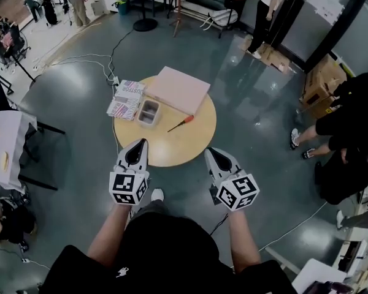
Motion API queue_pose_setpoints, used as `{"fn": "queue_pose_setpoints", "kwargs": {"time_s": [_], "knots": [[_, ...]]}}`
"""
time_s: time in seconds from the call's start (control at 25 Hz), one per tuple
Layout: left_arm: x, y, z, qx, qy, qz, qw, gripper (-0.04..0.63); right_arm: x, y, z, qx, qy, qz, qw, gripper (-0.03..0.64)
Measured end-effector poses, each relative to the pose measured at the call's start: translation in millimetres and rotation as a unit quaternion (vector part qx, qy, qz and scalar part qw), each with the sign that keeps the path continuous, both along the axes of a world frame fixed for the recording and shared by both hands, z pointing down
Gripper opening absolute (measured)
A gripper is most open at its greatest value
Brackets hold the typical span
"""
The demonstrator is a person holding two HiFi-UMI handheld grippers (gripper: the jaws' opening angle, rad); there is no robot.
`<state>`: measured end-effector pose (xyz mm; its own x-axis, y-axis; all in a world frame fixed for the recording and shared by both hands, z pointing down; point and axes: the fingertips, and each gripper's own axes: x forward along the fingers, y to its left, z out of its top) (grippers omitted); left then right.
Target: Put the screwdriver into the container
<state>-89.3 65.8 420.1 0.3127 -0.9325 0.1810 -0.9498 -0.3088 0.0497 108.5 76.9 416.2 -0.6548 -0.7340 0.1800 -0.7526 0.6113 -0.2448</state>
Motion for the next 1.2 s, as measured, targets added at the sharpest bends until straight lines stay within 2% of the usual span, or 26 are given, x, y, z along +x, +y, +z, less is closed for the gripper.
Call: {"fn": "queue_pose_setpoints", "kwargs": {"time_s": [0.32,0.6,0.88,1.08,1.2], "knots": [[-36,-57,2,0.005,0.019,0.019,0.9996,0.003,-29,-50,-9,0.015,0.014,0.022,1.000,0.002],[-75,-92,15,-0.001,0.020,0.029,0.9994,0.003,-66,-88,-4,0.017,0.026,0.028,0.999,0.002],[-103,-110,27,-0.025,0.034,0.009,0.9991,0.003,-90,-120,4,0.006,0.029,0.013,0.999,0.002],[-111,-130,44,-0.038,0.016,-0.022,0.9989,0.003,-86,-164,19,-0.003,0.027,-0.001,1.000,0.002],[-103,-145,53,-0.047,0.005,-0.036,0.9982,0.003,-80,-190,27,-0.008,0.035,-0.021,0.999,0.002]]}}
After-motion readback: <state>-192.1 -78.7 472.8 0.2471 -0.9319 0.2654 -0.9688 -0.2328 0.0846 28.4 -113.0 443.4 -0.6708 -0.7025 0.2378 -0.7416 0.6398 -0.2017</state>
